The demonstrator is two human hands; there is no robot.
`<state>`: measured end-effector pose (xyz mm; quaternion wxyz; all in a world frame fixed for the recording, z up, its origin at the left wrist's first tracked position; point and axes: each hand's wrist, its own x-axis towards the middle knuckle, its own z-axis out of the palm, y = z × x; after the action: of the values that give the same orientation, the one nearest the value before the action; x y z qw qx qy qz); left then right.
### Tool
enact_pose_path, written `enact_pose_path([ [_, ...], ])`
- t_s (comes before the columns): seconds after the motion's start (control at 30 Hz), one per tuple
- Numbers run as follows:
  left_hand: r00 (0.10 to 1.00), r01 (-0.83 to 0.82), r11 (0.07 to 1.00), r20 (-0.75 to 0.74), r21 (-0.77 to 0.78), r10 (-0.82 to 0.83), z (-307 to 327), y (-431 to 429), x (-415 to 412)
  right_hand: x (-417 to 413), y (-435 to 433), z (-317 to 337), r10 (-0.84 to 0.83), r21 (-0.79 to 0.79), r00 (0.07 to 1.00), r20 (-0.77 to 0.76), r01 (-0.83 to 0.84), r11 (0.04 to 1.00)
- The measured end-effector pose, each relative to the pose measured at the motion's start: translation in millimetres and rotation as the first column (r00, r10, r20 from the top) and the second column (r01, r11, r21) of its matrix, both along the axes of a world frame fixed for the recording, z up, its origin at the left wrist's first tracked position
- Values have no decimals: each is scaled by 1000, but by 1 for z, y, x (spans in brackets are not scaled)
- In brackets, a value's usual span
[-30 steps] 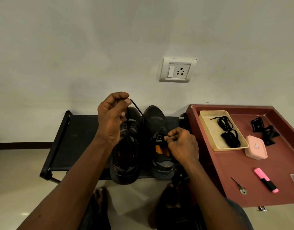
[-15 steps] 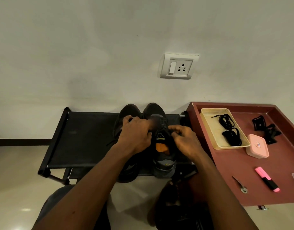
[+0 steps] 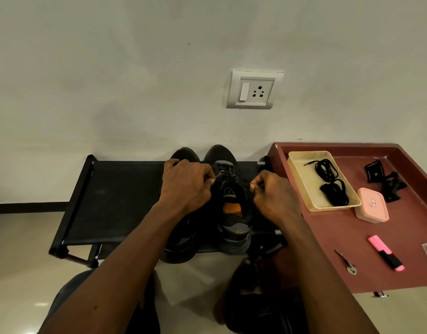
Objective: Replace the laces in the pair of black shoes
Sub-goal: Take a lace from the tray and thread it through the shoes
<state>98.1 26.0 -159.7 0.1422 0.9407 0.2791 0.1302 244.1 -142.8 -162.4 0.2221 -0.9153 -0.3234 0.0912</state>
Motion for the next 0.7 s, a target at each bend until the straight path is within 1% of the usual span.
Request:
enact_pose_path([
  [0.07,1000,-27,1000,-12,5,27,1,5,-2,2,-1,0,-12,-12,1000,13,13,1000],
  [0.13,999,-24,1000,-30,-19,24,2,6,-4,4,-2,-2,-12,-12,999,-29,12,1000],
  [0.2,999,1,997,-48,-71,-4,2,7,-6,6,-5,-3,0,48,986,-165,8,999],
  [0.27,1000,23,979,-12,-201,-26,2,9,-10,8,-10,1,19,140,949,-314,26,990],
  [0.3,999,39,950,40,-309,-28,3,10,-12,8,-12,6,34,187,925,-379,41,981],
  [0.33,994,69,899,110,-433,-23,6,12,-15,8,-15,11,57,237,897,-439,55,970],
  [0.4,967,168,736,256,-655,7,15,12,-20,8,-20,27,129,336,834,-537,72,939],
  [0.43,952,210,660,304,-721,29,20,11,-22,7,-22,36,166,381,805,-569,79,921],
  [0.47,941,235,603,334,-762,55,26,10,-23,7,-23,46,198,420,782,-591,89,903],
  [0.53,918,268,536,382,-801,112,38,9,-27,5,-26,67,233,474,764,-602,106,874],
  [0.63,864,341,486,472,-805,176,59,8,-34,-1,-29,97,252,516,779,-574,105,850],
  [0.7,833,382,478,519,-791,193,75,6,-41,-6,-32,114,275,548,769,-577,114,829],
])
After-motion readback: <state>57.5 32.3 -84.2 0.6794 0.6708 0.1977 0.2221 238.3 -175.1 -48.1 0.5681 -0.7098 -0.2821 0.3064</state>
